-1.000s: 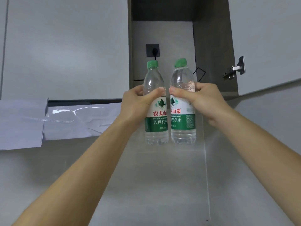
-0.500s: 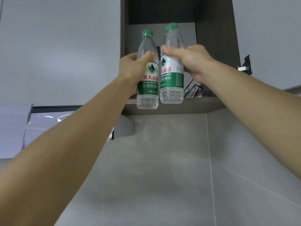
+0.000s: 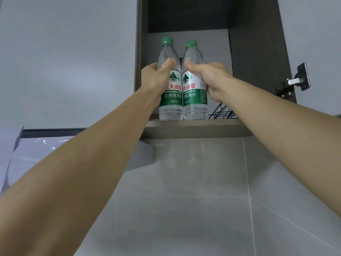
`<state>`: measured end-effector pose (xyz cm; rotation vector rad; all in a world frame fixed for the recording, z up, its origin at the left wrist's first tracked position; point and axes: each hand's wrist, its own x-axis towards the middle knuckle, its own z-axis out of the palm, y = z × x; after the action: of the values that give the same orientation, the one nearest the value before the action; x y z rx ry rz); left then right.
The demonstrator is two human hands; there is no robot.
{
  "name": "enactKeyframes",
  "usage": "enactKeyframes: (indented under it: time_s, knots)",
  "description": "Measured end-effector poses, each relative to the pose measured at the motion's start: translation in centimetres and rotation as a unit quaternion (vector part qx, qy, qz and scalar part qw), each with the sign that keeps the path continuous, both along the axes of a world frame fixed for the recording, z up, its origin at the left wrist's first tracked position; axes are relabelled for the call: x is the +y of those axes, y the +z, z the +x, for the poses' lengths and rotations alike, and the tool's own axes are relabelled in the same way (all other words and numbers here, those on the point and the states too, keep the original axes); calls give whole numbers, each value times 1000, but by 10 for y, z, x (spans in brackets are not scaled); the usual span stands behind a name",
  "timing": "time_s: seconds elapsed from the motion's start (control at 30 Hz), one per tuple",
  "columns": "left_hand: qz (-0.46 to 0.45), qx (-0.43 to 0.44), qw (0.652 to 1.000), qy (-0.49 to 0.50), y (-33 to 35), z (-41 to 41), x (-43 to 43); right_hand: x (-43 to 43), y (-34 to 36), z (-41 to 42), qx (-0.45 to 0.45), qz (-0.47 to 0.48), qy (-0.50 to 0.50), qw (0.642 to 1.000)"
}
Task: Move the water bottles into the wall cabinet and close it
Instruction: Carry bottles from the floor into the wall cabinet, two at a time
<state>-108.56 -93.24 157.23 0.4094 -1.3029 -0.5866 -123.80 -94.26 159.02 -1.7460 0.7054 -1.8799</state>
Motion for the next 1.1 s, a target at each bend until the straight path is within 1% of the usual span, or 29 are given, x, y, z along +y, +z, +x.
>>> enactKeyframes:
  time_s: [0.1,0.2,0.3,0.37,0.47,0.57,0.63,0.7,0.77,0.83,0.93,1.1]
  knots:
    - [0,-12,1000,7,0,-3,-10,-8,-4,-1,-11,13,19,1000]
    - [4,-35,999,27,0,-5,-12,-11,-10,-3,-4,7,18,1000]
    - [12,-50,997,50,-5,-4,-10,-11,-16,-5,34,14,3,999]
    - [6,-71,994,85,-11,-4,-10,-9,-21,-7,59,28,-10,998]
    - [-12,-121,979,161,-26,-3,-12,-4,-25,-9,110,27,-54,992]
    - [-13,-173,962,210,-33,7,-15,4,-30,-14,182,37,-126,974]
    - [-17,-212,942,261,-37,14,-14,10,-33,-17,226,52,-154,960]
    - [-29,-244,924,292,-40,19,-10,13,-35,-20,228,63,-170,957]
    - [-24,-255,924,282,-39,19,-4,15,-36,-22,202,69,-162,964]
    - [25,-244,935,257,-35,17,0,14,-36,-22,185,75,-159,967]
    - [81,-247,938,231,-27,13,-2,8,-37,-21,179,92,-171,964]
    - [114,-257,934,222,-24,6,-11,-3,-38,-20,178,113,-184,960]
